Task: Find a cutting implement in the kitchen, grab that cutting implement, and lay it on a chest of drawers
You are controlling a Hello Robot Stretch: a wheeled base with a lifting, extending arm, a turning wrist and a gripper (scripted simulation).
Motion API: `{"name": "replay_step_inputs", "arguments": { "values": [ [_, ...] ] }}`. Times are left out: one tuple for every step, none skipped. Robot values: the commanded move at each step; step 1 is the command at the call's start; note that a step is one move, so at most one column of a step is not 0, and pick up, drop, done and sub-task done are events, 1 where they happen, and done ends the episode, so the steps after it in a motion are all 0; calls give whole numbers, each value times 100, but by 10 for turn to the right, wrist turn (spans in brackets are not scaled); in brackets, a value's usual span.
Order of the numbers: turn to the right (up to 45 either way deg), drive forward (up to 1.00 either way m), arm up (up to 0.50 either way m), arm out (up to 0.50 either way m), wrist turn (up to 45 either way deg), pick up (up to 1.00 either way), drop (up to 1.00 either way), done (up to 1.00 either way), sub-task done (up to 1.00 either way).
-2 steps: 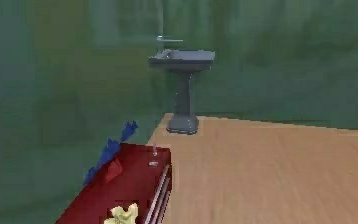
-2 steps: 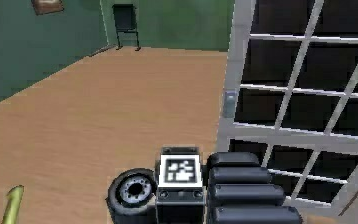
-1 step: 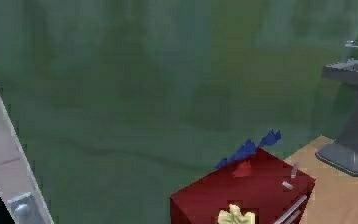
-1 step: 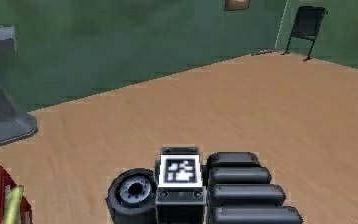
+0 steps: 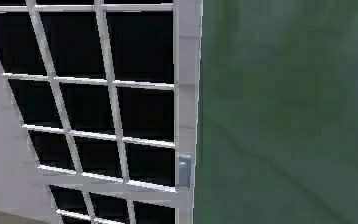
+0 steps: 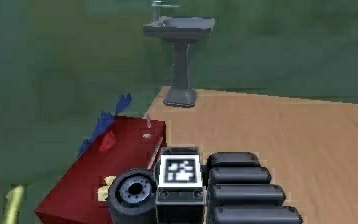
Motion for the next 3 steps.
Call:
{"name": "replay_step_inputs", "arguments": {
  "values": [
    [-450,0,0,0,0,0,0,0,0],
    [-420,0,0,0,0,0,0,0,0],
    [-30,0,0,0,0,0,0,0,0]
  ]
}}
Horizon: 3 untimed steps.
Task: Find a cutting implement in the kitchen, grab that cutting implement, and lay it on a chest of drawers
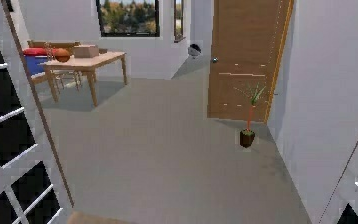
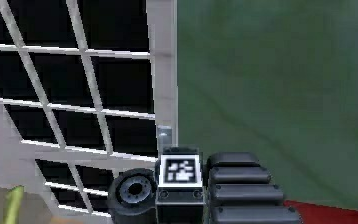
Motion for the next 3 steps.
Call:
{"name": "replay_step_inputs", "arguments": {
  "values": [
    [450,0,0,0,0,0,0,0,0],
    [450,0,0,0,0,0,0,0,0],
    [450,0,0,0,0,0,0,0,0]
  ]
}}
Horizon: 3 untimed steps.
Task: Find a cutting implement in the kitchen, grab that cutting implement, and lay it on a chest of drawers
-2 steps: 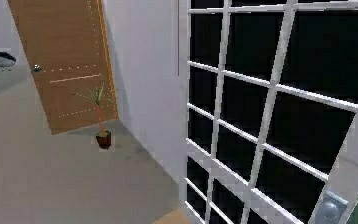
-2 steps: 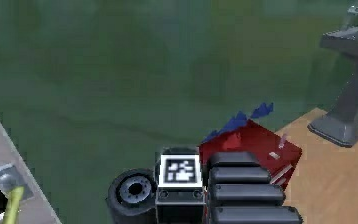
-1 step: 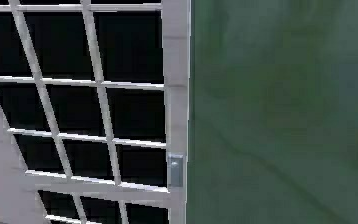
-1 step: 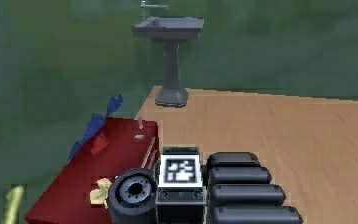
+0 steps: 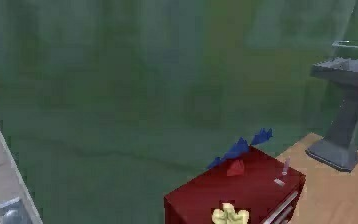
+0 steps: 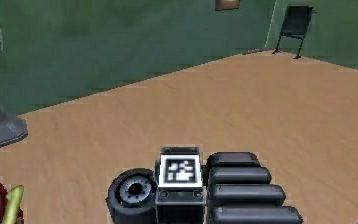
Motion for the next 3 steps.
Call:
{"name": "replay_step_inputs", "arguments": {
  "values": [
    [240,0,0,0,0,0,0,0,0],
    [-450,0,0,0,0,0,0,0,0],
    [-450,0,0,0,0,0,0,0,0]
  ]
}}
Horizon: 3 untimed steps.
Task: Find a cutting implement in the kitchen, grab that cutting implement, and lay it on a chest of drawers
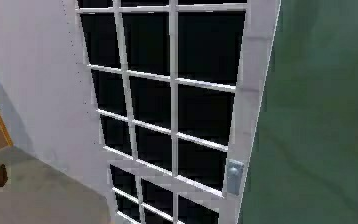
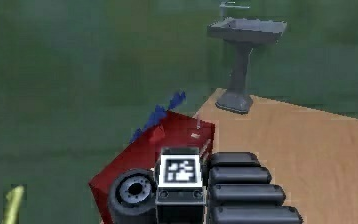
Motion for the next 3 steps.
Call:
{"name": "replay_step_inputs", "arguments": {
  "values": [
    [-450,0,0,0,0,0,0,0,0],
    [-150,0,0,0,0,0,0,0,0],
    [450,0,0,0,0,0,0,0,0]
  ]
}}
